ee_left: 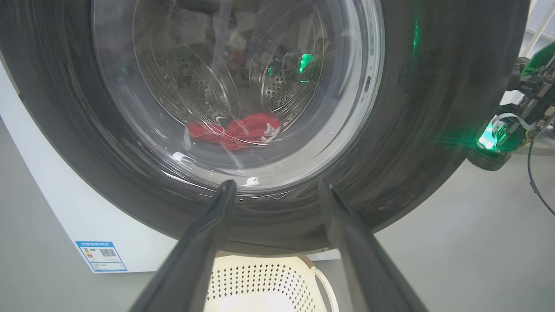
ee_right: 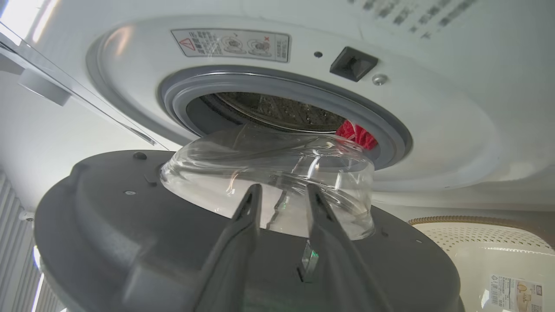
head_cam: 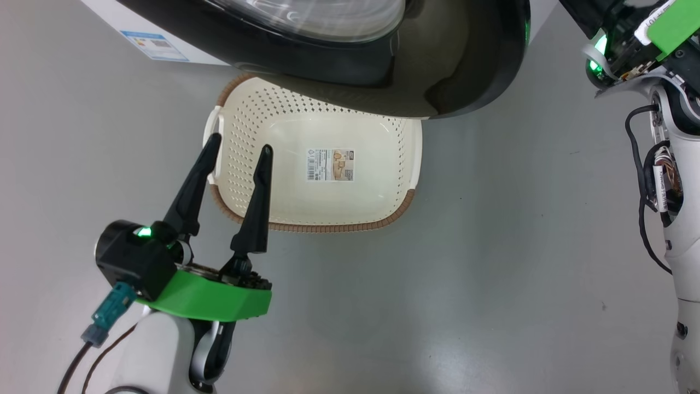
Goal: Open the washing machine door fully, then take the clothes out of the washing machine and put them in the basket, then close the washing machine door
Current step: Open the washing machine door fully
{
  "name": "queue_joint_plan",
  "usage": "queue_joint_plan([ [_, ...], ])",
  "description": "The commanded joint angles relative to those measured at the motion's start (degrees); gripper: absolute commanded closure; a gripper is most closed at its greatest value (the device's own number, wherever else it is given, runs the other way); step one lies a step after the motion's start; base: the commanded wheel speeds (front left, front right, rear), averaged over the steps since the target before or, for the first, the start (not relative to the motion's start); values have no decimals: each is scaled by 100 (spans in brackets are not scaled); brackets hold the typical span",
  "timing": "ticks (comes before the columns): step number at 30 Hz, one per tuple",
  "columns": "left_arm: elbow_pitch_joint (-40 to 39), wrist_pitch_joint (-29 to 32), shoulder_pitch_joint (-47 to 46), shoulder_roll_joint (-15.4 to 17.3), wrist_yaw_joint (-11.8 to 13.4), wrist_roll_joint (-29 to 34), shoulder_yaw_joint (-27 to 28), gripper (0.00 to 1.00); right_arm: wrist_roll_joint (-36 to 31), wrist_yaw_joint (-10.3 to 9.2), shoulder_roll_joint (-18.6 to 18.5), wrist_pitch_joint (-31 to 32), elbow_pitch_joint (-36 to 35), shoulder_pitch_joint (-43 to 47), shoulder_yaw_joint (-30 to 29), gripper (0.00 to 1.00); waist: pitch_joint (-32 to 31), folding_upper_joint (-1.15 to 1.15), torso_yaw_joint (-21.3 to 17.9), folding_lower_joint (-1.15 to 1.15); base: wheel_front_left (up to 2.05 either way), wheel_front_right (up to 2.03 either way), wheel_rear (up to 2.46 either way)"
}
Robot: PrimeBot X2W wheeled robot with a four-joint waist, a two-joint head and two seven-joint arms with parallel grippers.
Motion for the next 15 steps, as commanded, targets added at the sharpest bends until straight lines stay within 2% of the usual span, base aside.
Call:
queue_joint_plan([
  [1,-133,-44,76,108,-33,-36,174,0,-120,43,86,-177,-209,68,24,0,3,0,-32,0,0,0,0],
  [6,-96,-44,64,108,-33,-39,197,0,-423,43,15,-769,-516,365,71,0,-23,0,-126,0,0,0,0],
  [15,-10,-44,1,108,-33,-30,193,0,-1170,43,-325,-2075,-1276,1268,651,0,-85,0,-272,0,0,0,0],
])
